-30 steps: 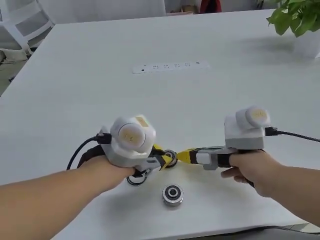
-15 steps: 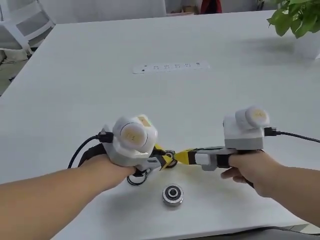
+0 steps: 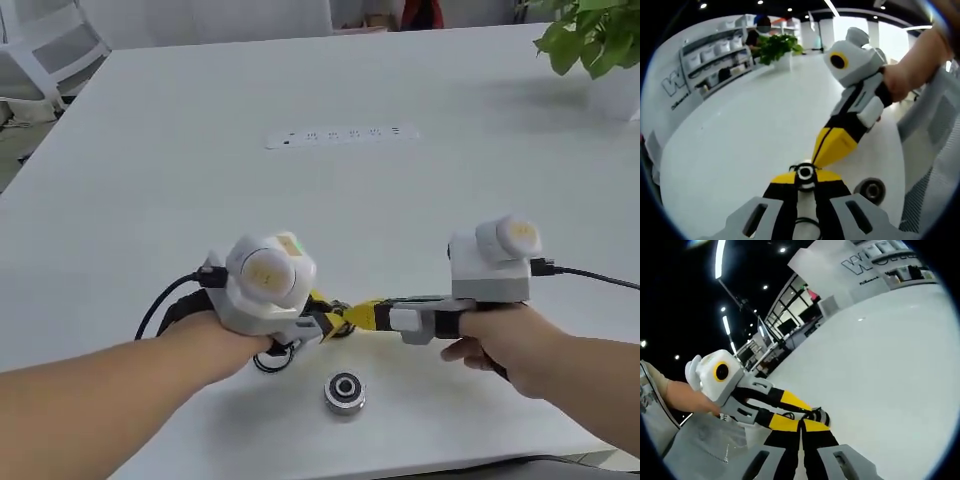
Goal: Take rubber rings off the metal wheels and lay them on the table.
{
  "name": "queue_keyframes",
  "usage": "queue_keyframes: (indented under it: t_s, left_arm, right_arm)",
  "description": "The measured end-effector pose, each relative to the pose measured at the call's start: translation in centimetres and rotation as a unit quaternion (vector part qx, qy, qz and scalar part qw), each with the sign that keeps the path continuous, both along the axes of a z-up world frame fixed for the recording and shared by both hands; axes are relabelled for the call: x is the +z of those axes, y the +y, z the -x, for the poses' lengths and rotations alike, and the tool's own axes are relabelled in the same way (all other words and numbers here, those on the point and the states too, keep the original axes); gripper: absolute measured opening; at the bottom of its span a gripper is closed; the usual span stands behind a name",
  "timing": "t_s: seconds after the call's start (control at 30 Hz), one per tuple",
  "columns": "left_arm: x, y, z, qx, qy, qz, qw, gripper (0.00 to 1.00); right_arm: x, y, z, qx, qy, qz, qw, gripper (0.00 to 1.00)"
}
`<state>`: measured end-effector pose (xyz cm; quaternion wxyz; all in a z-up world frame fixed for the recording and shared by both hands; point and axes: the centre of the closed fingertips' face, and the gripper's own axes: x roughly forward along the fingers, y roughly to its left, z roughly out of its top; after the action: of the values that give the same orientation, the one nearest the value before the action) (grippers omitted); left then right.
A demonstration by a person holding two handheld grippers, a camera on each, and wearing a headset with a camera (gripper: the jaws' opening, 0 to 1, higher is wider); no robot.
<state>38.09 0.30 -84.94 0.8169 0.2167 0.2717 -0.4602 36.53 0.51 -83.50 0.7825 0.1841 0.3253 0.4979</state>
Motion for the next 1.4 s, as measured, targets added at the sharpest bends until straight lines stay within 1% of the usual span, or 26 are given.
queue_keyframes:
  t_s: [0.03, 0.07, 0.1, 0.13, 0.27, 0.3, 0.33, 0.37, 0.47, 0.5, 0.53, 0.57, 0.67, 0.8, 0.93, 0.97, 1.0, 1.03, 1.1, 1.17, 1.27, 1.4]
  left_arm:
    - [0.0, 0.0, 0.0, 0.000, 0.000, 0.000, 1.0000, 0.12]
    - [0.0, 0.0, 0.0, 0.000, 0.000, 0.000, 1.0000, 0.12]
    - [0.0, 0.0, 0.0, -0.001, 0.000, 0.000, 1.0000, 0.12]
    - [0.0, 0.0, 0.0, -0.001, 0.000, 0.000, 1.0000, 0.12]
    - [0.0, 0.0, 0.0, -0.001, 0.000, 0.001, 1.0000, 0.12]
    - [0.0, 0.0, 0.0, 0.001, 0.003, 0.005, 1.0000, 0.12]
    - [0.0, 0.1, 0.0, 0.006, 0.008, 0.010, 0.9999, 0.12]
    - [0.0, 0.1, 0.0, 0.008, 0.009, 0.013, 0.9998, 0.12]
    - [0.0, 0.1, 0.0, 0.008, 0.005, 0.015, 0.9998, 0.12]
    - [0.0, 0.1, 0.1, 0.009, 0.004, 0.016, 0.9998, 0.12]
    - [0.0, 0.0, 0.0, 0.010, 0.003, 0.018, 0.9998, 0.12]
    - [0.0, 0.0, 0.0, 0.012, 0.003, 0.019, 0.9997, 0.12]
    - [0.1, 0.1, 0.1, 0.015, 0.002, 0.023, 0.9996, 0.12]
    - [0.1, 0.0, 0.0, 0.015, 0.000, 0.021, 0.9997, 0.13]
    - [0.1, 0.0, 0.0, 0.012, 0.001, 0.021, 0.9997, 0.13]
    - [0.1, 0.0, -0.1, 0.019, 0.010, 0.027, 0.9994, 0.14]
    - [0.1, -0.1, 0.0, 0.030, 0.023, 0.039, 0.9985, 0.14]
    - [0.2, 0.0, -0.1, 0.036, 0.030, 0.043, 0.9980, 0.14]
    - [0.2, 0.0, -0.1, 0.031, 0.026, 0.039, 0.9984, 0.14]
    - [0.3, 0.0, 0.1, 0.020, 0.017, 0.030, 0.9992, 0.15]
    - [0.5, 0.1, 0.3, 0.015, 0.017, 0.033, 0.9992, 0.17]
    - [1.1, 0.2, 0.4, 0.012, 0.015, 0.042, 0.9990, 0.19]
  right_arm:
    - [0.1, 0.0, 0.0, 0.001, 0.000, -0.002, 1.0000, 0.00]
    - [0.5, 0.3, 0.1, 0.001, 0.005, -0.019, 0.9998, 0.00]
    - [0.4, 0.3, 0.2, 0.005, 0.007, -0.015, 0.9998, 0.00]
    - [0.4, 0.3, 0.3, 0.008, 0.003, -0.014, 0.9999, 0.00]
    - [0.6, 0.2, 0.4, 0.010, 0.012, -0.028, 0.9995, 0.00]
    - [0.8, 0.1, 0.4, 0.009, 0.012, -0.031, 0.9994, 0.00]
    - [0.7, 0.1, 0.4, 0.007, 0.012, -0.030, 0.9994, 0.00]
    - [0.7, 0.0, 0.3, 0.005, 0.012, -0.030, 0.9995, 0.00]
    - [0.2, -0.1, -0.2, -0.007, 0.007, -0.014, 0.9999, 0.00]
    - [0.0, -0.2, -0.3, -0.010, 0.006, -0.006, 0.9999, 0.00]
    - [-0.5, -0.4, -0.5, -0.012, -0.002, 0.012, 0.9999, 0.00]
    - [-0.7, -0.5, -0.5, -0.013, -0.005, 0.019, 0.9997, 0.00]
    - [-1.0, -0.5, -0.6, -0.013, -0.003, 0.022, 0.9997, 0.00]
    - [-1.0, -0.5, -0.7, -0.014, -0.005, 0.026, 0.9996, 0.00]
    - [-1.0, -0.5, -0.7, -0.014, -0.006, 0.028, 0.9995, 0.00]
    - [-1.0, -0.5, -0.7, -0.014, -0.006, 0.028, 0.9995, 0.00]
    - [-1.0, -0.5, -0.7, -0.014, -0.006, 0.027, 0.9995, 0.00]
    - [-0.9, -0.6, -0.7, -0.015, -0.008, 0.026, 0.9995, 0.00]
    - [-0.9, -0.6, -0.8, -0.016, -0.007, 0.023, 0.9996, 0.00]
    - [-0.8, -0.7, -0.9, -0.018, -0.007, 0.022, 0.9996, 0.00]
    - [-0.7, -0.8, -1.0, -0.020, -0.008, 0.021, 0.9996, 0.00]
    - [-0.4, -0.8, -1.0, -0.020, -0.010, 0.018, 0.9996, 0.00]
